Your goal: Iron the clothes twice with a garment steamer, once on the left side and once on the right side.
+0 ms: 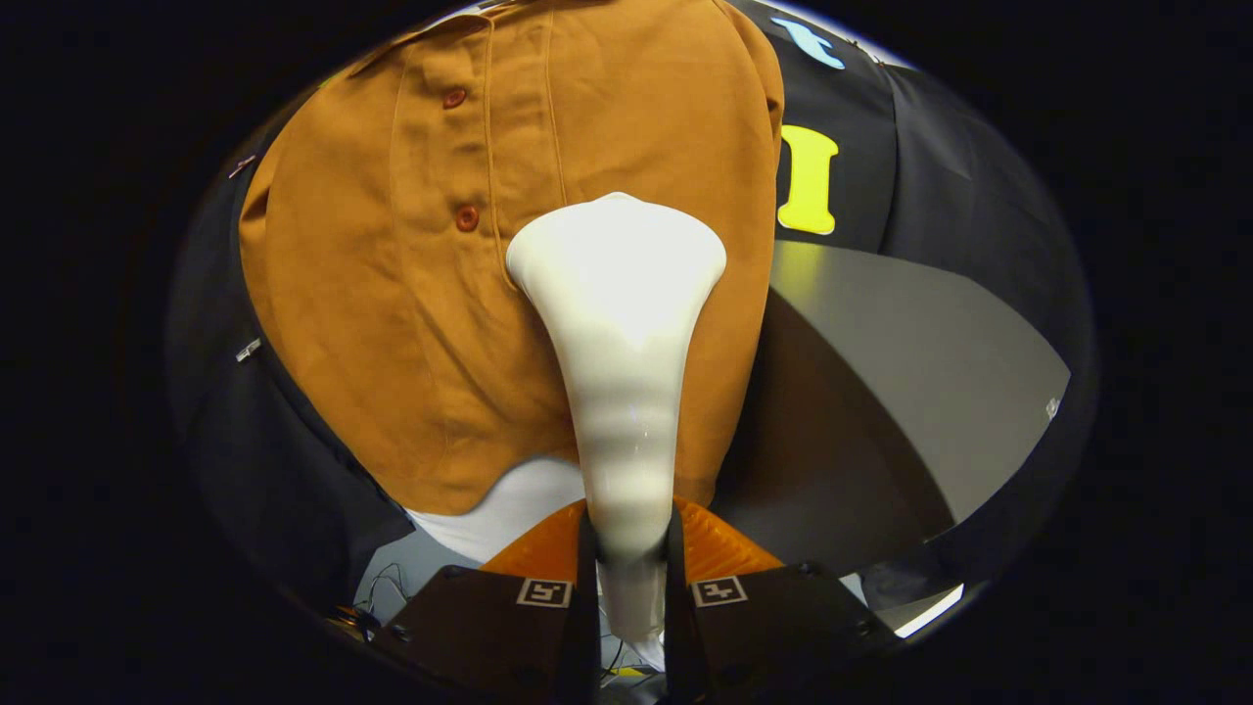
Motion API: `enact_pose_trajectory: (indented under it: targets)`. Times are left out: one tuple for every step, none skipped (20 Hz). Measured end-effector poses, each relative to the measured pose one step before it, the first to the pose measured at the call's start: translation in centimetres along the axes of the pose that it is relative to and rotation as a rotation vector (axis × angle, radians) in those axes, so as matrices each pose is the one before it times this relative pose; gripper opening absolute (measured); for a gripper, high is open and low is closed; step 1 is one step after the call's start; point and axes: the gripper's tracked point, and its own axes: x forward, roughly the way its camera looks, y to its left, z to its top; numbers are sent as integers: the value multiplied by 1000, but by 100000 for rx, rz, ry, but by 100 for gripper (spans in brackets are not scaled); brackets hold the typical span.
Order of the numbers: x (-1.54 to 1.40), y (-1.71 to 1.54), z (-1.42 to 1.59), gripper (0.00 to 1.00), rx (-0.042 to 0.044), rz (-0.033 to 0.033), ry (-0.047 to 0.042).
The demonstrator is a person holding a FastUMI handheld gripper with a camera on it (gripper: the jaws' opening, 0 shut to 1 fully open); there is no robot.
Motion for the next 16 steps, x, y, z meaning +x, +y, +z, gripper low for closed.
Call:
enact_pose_trajectory:
  targets:
    - [269,-20,-755,30,442,-157,1880]
    - [420,-22,-698,30,198,199,1924]
    - [308,-2,-616,29,-243,203,1580]
    - [308,-44,-588,30,-279,151,1376]
    - [192,-70,-387,30,-574,28,1157]
    - [213,-220,-360,30,-525,-128,1208]
    - [182,-32,-567,30,-263,169,1696]
    - [46,-85,-891,30,390,417,1777]
    - [3,-79,-729,30,141,220,1728]
    - [-101,-60,-447,30,-172,46,1230]
    - [-71,21,-152,30,10,-109,249]
    - [113,-17,142,30,-229,-130,-338]
    - [-28,-46,103,30,-303,77,-719]
    - [131,-31,239,30,-11,408,-918]
    - [-51,43,279,29,236,428,-937]
    - [-21,63,164,29,369,279,-987]
